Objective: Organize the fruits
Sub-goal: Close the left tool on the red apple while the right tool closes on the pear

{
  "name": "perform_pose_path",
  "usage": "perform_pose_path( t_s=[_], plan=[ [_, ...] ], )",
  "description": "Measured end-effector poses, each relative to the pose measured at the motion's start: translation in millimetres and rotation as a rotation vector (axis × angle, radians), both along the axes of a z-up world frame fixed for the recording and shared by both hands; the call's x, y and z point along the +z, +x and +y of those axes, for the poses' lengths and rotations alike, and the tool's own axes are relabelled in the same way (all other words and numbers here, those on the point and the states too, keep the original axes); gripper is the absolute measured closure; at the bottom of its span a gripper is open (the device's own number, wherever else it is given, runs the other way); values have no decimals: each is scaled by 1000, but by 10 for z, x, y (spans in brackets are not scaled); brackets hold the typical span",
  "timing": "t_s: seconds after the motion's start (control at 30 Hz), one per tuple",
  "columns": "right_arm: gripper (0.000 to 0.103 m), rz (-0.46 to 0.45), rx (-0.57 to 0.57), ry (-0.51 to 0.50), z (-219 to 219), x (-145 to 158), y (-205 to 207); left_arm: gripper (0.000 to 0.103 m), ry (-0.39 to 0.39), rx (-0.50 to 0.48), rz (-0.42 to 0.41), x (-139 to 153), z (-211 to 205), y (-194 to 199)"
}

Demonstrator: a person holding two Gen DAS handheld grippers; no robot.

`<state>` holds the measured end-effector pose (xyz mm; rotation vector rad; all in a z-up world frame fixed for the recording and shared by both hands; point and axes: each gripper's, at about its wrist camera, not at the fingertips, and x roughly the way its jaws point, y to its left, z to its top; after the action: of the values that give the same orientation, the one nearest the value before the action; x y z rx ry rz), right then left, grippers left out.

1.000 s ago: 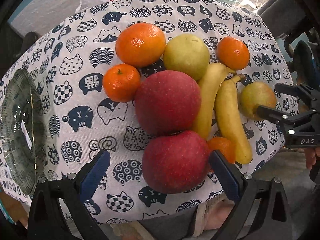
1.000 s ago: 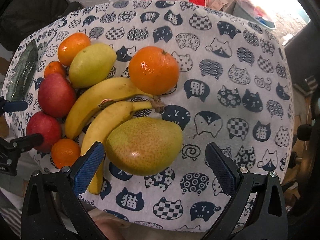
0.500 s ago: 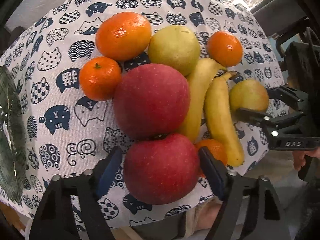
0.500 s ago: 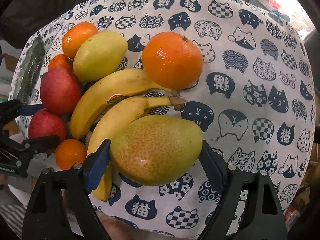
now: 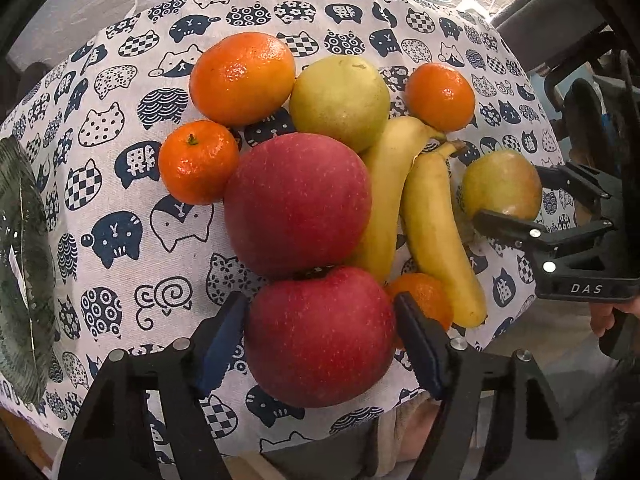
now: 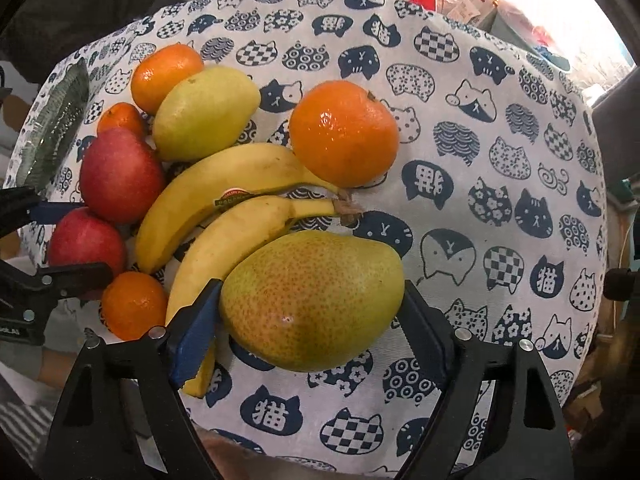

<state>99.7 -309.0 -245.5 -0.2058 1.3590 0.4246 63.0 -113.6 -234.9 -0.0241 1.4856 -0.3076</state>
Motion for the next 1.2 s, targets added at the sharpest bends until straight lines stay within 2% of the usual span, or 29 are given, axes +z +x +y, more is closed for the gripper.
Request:
perform_pose_path(
  t_s=[0.27,0.63,0.87,0.93,1.0,1.1,1.2],
  plan=[
    [18,-71,0,-3,15,222,-58,27,41,-22,-47,123,19,-75],
    [18,-192,14,23,176,625,-106,28,60,-21,-167,526,145,-165],
    [18,-284,27,78,372,941,-130,31,83,-6,-240,750,294,-214],
    [18,-297,30,97,429,1016,-131,38,83,1,-262,819,346,-221],
    [18,-305,31,111,492,1073,-129,94,79,-3,-292,910,392,-224],
    [18,-316,34,125,597,1124,-112,86,82,26,-332,973,489,-175],
    [18,-276,19,127,673,1063,-47,83,43,77,-263,801,646,-73]
  ],
)
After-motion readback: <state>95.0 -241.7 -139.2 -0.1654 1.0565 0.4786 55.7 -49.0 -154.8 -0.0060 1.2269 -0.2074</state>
